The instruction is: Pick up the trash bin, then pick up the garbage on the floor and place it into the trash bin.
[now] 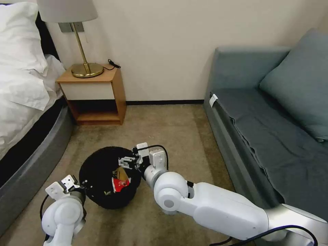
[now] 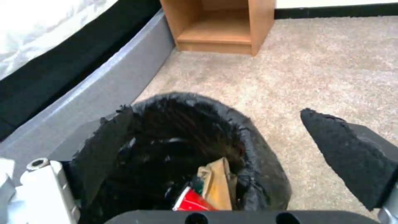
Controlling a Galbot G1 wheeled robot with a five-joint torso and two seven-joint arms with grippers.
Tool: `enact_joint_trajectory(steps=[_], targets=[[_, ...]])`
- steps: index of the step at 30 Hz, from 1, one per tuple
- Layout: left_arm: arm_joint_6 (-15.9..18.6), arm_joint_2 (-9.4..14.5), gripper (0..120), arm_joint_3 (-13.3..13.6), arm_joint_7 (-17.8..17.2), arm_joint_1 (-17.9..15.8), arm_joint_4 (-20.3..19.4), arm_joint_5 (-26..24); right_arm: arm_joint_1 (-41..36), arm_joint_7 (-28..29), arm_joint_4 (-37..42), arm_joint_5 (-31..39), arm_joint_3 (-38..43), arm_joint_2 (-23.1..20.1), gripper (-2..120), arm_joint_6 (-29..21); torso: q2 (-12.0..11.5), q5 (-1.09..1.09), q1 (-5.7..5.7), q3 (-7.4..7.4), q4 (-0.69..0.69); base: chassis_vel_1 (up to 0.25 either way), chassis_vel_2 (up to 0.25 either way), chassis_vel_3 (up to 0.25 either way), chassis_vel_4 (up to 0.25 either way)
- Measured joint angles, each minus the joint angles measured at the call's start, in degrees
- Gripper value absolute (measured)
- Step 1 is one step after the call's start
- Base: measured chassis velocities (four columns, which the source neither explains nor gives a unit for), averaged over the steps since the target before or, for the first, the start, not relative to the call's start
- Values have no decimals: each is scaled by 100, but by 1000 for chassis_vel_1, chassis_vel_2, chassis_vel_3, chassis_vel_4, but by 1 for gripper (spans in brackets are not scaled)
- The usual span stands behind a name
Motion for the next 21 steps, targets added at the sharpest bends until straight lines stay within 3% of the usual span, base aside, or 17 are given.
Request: enact_joint_trajectory(steps=[6, 12, 16, 20, 21], targets=[[-14, 9, 2, -2, 14, -33, 276, 57, -52, -7, -14, -34, 72, -14, 100, 9, 0, 0, 0, 0, 0, 0, 0, 0, 0], [-38, 16, 4, 14, 100, -20, 302, 206, -104, -14, -21, -73, 112, -36, 100, 18, 1, 1, 0, 0, 0, 0, 0, 0, 0], [-148, 23, 16, 33, 380, 48, 290, 555, -160, -17, -25, -109, 151, -62, 100, 25, 1, 0, 0, 0, 0, 0, 0, 0, 0], [-548, 25, 36, 45, 1312, 247, 168, 1423, -195, -17, -18, -132, 191, -108, 100, 29, 1, 0, 0, 0, 1, 0, 0, 0, 0], [-548, 25, 36, 45, 1312, 247, 168, 1423, -195, -17, -18, -132, 191, -108, 100, 29, 1, 0, 0, 0, 1, 0, 0, 0, 0]])
